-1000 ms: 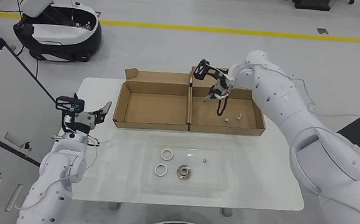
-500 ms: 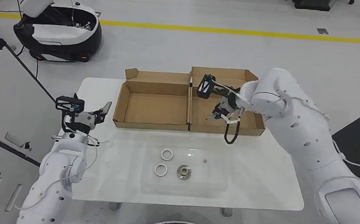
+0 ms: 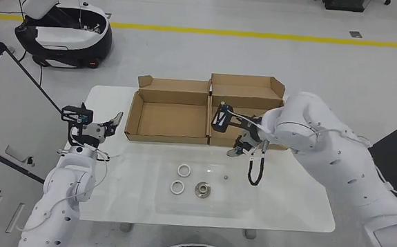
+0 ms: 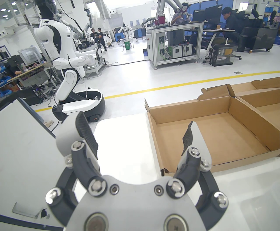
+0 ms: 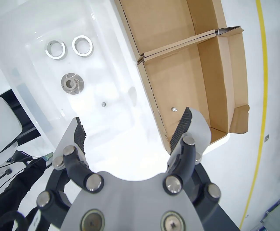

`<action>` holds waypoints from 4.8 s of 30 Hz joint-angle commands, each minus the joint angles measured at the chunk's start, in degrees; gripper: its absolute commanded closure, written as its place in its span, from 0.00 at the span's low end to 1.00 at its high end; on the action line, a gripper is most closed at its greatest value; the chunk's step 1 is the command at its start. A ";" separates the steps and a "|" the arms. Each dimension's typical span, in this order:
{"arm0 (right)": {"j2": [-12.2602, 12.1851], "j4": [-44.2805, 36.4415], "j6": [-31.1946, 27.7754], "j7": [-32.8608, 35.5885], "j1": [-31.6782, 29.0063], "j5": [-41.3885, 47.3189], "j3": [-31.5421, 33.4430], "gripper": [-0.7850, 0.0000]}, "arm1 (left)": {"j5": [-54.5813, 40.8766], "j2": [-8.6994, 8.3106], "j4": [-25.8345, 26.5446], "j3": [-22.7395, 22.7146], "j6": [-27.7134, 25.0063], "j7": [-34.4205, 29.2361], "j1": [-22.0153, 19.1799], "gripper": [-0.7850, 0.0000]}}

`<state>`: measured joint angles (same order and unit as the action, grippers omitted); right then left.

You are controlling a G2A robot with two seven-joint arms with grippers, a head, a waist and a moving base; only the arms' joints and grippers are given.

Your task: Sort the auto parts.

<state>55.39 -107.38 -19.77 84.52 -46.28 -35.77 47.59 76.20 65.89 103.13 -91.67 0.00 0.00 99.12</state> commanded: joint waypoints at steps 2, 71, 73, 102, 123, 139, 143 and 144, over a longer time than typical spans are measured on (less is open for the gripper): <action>0.01 0.01 -0.02 -0.02 -0.01 -0.03 0.01 0.00 | 0.00 0.00 0.00 0.00 0.00 0.00 0.00 0.00; 4.97 13.28 18.58 0.71 9.11 1.06 -30.53 0.51 | 0.00 0.00 0.00 0.00 0.00 0.00 0.00 0.00; 5.58 14.12 18.61 0.58 9.16 0.54 -30.92 0.51 | 0.00 0.00 0.00 0.00 0.00 0.00 0.00 0.00; 10.60 22.55 18.63 -0.92 7.28 -2.65 -31.28 0.58 | 0.00 0.00 0.00 0.00 0.00 0.00 0.00 0.00; 11.24 21.98 18.07 1.65 5.90 -4.97 -29.01 1.00 | 0.00 0.00 0.00 0.00 0.00 0.00 0.00 0.00; 11.29 19.54 17.20 2.82 4.86 -6.42 -26.82 1.00 | 0.00 0.00 0.00 0.00 0.00 0.00 0.00 0.00; 11.31 18.63 17.10 3.30 4.68 -6.68 -26.25 1.00 | 0.00 0.00 0.00 0.00 0.00 0.00 0.00 0.00; 11.31 18.25 17.12 3.43 4.68 -6.70 -26.05 1.00 | 0.00 0.00 0.00 0.00 0.00 0.00 0.00 0.00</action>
<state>66.70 -88.83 -2.66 87.82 -41.60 -42.47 21.38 76.20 65.89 103.13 -91.67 0.00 0.00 99.12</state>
